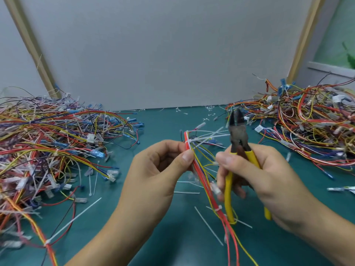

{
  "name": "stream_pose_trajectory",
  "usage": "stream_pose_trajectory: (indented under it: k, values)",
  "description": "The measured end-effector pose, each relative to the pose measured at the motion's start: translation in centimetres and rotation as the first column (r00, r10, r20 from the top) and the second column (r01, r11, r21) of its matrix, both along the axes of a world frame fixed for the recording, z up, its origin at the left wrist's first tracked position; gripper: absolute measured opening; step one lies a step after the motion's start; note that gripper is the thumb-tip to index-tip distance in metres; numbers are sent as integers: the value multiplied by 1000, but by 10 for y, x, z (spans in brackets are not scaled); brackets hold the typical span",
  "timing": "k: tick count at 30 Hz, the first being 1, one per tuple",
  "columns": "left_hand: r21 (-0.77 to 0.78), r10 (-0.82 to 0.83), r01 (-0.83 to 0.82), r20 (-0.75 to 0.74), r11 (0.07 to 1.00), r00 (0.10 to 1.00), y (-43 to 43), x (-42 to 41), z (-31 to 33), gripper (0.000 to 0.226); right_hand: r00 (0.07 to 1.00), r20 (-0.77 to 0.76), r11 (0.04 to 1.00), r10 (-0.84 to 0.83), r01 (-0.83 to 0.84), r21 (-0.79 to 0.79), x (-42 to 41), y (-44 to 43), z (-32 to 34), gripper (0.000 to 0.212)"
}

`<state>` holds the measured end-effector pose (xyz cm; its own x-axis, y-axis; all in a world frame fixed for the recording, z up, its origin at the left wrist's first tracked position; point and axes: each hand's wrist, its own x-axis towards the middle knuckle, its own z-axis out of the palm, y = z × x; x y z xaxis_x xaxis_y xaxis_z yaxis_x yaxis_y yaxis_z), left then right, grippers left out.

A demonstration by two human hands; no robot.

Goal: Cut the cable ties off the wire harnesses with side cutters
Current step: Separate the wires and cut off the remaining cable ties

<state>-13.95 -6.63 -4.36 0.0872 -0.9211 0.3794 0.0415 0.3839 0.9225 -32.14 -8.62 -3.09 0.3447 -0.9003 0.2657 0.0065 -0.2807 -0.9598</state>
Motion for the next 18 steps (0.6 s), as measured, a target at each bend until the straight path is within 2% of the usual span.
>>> stream_pose_trajectory:
  k: [2, 3, 6, 7, 10, 11, 14, 18]
  values:
    - [-52, 46, -44, 37, 998, 998, 0, 2, -1, 11, 998, 13, 996, 63, -63, 59, -2, 2, 3, 30]
    - [-79, 68, -63, 56, 995, 996, 0, 3, -1, 11, 989, 49, 982, 140, -146, 124, -2, 4, 5, 30]
    - [-135, 122, -108, 103, 985, 987, 0, 4, -1, 9, 918, 185, 887, 351, -389, 249, -7, 5, 7, 31]
    - [-147, 140, -122, 115, 982, 984, 0, 5, -1, 9, 876, 236, 835, 420, -475, 278, -9, 3, 7, 31]
    - [-175, 169, -149, 108, 973, 980, 0, 5, 0, 7, 692, 392, 564, 606, -721, 402, -4, -1, -2, 25]
    - [-186, 163, -141, 105, 972, 981, 1, 4, 1, 6, 677, 380, 531, 630, -733, 425, -1, -1, -8, 25]
    - [-216, 123, -99, 103, 971, 987, 3, 1, 3, 5, 668, 334, 509, 665, -733, 451, 7, 2, -24, 26]
    - [-220, 52, -33, 79, 975, 996, 6, -3, 3, 6, 660, 380, 487, 648, -743, 458, 6, 1, -27, 26]
